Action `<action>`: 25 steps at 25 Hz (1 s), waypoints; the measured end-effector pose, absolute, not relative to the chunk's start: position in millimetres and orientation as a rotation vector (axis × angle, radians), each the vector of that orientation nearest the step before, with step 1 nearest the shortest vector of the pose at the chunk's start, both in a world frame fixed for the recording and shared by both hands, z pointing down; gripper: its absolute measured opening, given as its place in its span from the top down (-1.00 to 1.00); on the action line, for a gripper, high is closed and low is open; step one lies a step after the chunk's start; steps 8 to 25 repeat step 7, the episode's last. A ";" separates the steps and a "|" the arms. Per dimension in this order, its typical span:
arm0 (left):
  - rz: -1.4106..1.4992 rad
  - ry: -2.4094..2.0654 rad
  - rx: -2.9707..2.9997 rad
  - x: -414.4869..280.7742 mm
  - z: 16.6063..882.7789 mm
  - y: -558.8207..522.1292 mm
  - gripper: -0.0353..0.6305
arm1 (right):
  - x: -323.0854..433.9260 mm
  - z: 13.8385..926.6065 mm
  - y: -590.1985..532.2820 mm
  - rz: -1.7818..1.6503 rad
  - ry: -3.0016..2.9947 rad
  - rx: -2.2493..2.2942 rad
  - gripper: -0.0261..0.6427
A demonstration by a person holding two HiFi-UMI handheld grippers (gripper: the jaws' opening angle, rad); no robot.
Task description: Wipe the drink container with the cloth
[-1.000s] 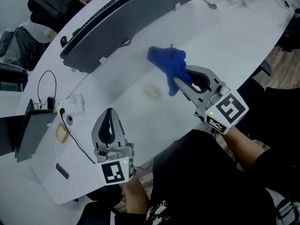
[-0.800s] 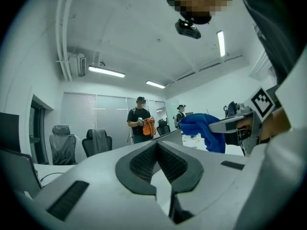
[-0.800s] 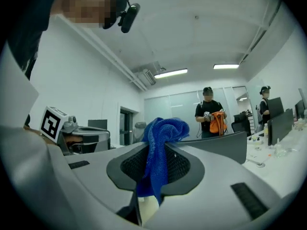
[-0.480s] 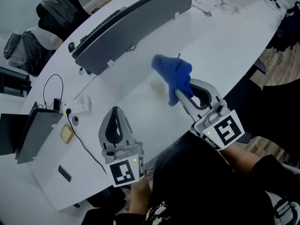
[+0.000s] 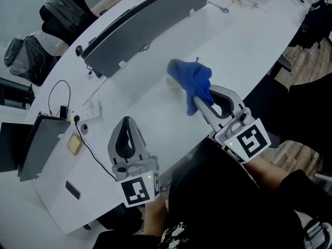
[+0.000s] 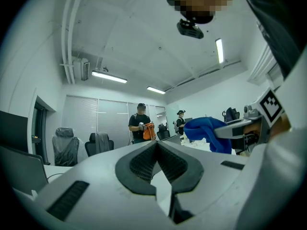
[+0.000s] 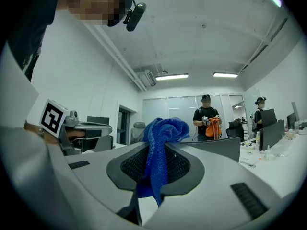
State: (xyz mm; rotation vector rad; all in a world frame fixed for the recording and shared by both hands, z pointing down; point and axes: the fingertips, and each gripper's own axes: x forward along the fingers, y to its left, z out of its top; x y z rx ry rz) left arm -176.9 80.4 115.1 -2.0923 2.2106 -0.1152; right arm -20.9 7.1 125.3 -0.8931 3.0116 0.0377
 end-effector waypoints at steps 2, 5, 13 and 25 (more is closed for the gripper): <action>-0.116 2.213 -2.083 -177.6 114.2 87.4 0.88 | -21.3 123.7 11.7 0.039 3.008 -0.894 0.73; -0.117 2.230 -2.070 -181.6 115.9 97.1 0.88 | -23.4 123.7 19.7 0.024 3.004 -0.891 0.73; -0.116 2.241 -2.062 -184.0 117.5 103.2 0.88 | -24.9 124.5 26.2 0.029 3.006 -0.888 0.73; -0.116 2.241 -2.062 -184.0 117.5 103.2 0.88 | -24.9 124.5 26.2 0.029 3.006 -0.888 0.73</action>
